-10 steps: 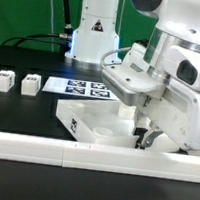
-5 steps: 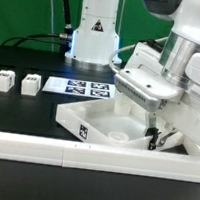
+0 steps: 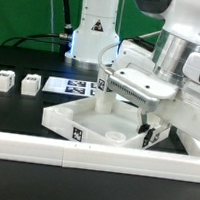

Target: Assemble square table

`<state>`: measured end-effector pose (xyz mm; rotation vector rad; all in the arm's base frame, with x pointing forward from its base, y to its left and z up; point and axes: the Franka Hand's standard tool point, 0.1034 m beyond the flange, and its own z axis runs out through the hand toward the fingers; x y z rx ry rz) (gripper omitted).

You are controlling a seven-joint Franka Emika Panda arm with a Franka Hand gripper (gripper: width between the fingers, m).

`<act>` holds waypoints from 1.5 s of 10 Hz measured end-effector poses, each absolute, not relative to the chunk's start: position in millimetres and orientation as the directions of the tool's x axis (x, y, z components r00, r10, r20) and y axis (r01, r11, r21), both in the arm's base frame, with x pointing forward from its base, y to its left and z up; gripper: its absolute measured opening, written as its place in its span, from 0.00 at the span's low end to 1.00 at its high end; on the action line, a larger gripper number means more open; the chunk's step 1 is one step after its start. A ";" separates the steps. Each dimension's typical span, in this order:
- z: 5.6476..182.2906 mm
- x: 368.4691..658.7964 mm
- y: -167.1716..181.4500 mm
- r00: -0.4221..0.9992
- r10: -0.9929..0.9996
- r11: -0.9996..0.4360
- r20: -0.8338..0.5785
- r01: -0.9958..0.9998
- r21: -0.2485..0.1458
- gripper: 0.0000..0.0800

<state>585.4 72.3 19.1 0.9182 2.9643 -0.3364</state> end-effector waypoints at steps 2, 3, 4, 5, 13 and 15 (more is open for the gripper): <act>23.9 579.4 96.7 -0.900 0.435 0.870 -0.022 0.426 -0.247 0.07; 26.1 577.7 105.0 -0.932 0.362 0.903 0.010 0.348 -0.250 0.07; 27.2 575.5 105.5 -0.959 0.279 0.933 0.044 0.260 -0.249 0.07; 24.0 574.4 100.6 -0.969 0.240 0.942 0.055 0.218 -0.256 0.07; 19.1 571.6 111.7 -0.987 -0.020 0.966 0.158 -0.059 -0.250 0.08; 19.4 575.0 123.9 -0.986 0.035 0.964 0.164 -0.010 -0.267 0.08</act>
Offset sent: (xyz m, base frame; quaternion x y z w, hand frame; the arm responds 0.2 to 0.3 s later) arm 0.0016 0.0361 0.0234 -0.0343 0.0479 -0.2622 0.9632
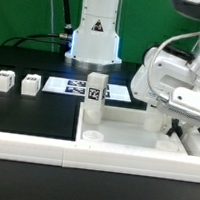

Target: Assemble square table

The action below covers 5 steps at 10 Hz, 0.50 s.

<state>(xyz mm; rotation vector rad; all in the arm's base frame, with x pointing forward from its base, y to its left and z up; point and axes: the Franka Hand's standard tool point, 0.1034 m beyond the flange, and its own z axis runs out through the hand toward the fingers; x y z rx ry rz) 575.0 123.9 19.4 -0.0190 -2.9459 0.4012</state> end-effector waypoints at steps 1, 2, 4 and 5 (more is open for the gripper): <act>18.8 575.1 126.2 -0.983 0.064 0.960 0.173 0.013 -0.279 0.08; 18.8 575.2 127.1 -0.980 0.085 0.957 0.178 0.031 -0.289 0.08; 18.8 575.3 127.1 -0.978 0.111 0.952 0.179 0.053 -0.300 0.08; 18.7 575.2 126.3 -0.977 0.112 0.952 0.179 0.054 -0.300 0.08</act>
Offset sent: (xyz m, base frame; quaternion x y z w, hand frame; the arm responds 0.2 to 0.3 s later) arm 0.0097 0.0053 0.0045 0.0226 -0.0087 0.0199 0.9995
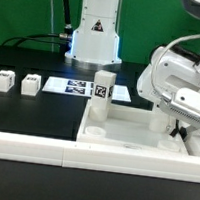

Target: Assemble square table

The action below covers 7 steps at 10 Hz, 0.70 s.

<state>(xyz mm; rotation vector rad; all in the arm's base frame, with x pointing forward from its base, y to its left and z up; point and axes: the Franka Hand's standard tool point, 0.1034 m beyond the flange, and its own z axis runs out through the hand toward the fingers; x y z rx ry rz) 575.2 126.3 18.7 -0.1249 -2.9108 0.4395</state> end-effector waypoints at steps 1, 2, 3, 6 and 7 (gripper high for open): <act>18.7 575.5 120.8 -0.977 0.118 0.949 0.180 0.058 -0.309 0.20; 20.8 576.5 114.6 -0.977 0.122 0.945 0.178 0.060 -0.322 0.37; 22.9 576.4 109.4 -0.975 0.129 0.941 0.180 0.063 -0.332 0.37; 26.3 577.7 97.2 -0.973 0.144 0.933 0.179 0.074 -0.352 0.80; 26.1 577.8 96.2 -0.973 0.146 0.933 0.179 0.075 -0.352 0.81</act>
Offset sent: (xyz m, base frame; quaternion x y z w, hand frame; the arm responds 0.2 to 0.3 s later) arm 0.0000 0.0000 0.0000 0.0000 0.0000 0.0000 1.0000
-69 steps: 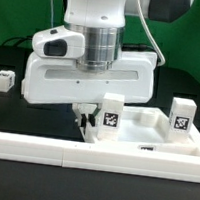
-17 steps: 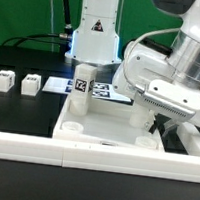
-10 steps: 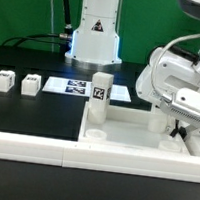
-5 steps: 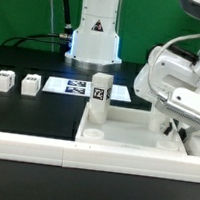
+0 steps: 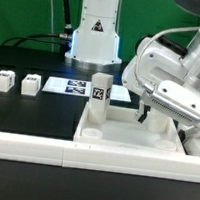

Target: Assemble square table

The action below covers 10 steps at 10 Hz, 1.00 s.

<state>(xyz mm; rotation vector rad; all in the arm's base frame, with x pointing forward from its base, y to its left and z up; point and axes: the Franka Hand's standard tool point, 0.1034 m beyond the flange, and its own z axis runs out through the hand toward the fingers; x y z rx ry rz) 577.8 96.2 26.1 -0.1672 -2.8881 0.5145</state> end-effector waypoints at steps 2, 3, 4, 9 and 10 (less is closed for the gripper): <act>25.8 577.8 95.6 -0.973 0.147 0.933 0.179 0.077 -0.352 0.81; 25.5 577.7 95.2 -0.973 0.148 0.933 0.179 0.077 -0.352 0.81; 25.4 577.7 94.9 -0.972 0.149 0.933 0.180 0.078 -0.352 0.81; 90.1 585.9 74.1 -0.973 0.202 0.915 0.108 0.148 -0.375 0.81; 114.2 584.5 56.8 -0.966 0.246 0.900 0.077 0.198 -0.389 0.81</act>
Offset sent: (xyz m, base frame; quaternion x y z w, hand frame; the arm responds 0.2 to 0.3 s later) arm 0.0000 0.0000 0.0000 0.0000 0.0000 0.0000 1.0000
